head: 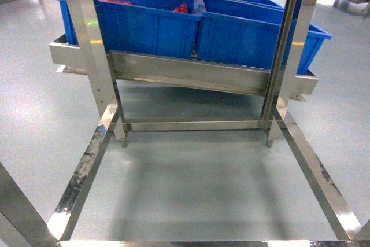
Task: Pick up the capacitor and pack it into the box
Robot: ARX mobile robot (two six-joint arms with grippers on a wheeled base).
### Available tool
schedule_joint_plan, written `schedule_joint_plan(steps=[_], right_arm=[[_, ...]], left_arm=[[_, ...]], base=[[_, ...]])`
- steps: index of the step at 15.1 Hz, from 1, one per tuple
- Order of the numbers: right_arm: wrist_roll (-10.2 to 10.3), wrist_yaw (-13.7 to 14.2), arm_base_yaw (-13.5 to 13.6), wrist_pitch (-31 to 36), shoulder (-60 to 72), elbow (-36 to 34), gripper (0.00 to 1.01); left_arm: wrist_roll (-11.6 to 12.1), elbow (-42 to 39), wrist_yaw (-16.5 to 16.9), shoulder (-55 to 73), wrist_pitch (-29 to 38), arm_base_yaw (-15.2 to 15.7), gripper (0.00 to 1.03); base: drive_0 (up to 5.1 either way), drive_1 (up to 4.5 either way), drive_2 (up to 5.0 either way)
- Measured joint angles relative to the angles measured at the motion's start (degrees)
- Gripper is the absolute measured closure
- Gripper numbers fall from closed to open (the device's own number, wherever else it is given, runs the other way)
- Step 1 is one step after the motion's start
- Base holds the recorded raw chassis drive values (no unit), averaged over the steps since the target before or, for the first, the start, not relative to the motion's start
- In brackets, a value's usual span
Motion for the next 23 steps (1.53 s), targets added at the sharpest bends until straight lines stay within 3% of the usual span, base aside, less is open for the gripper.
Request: schedule_joint_plan(steps=[23], right_arm=[[0.00, 0.00, 0.00, 0.00, 0.00, 0.00, 0.03]], left_arm=[[0.00, 0.00, 0.00, 0.00, 0.00, 0.00, 0.05]], base=[[0.0, 0.00, 0.0]])
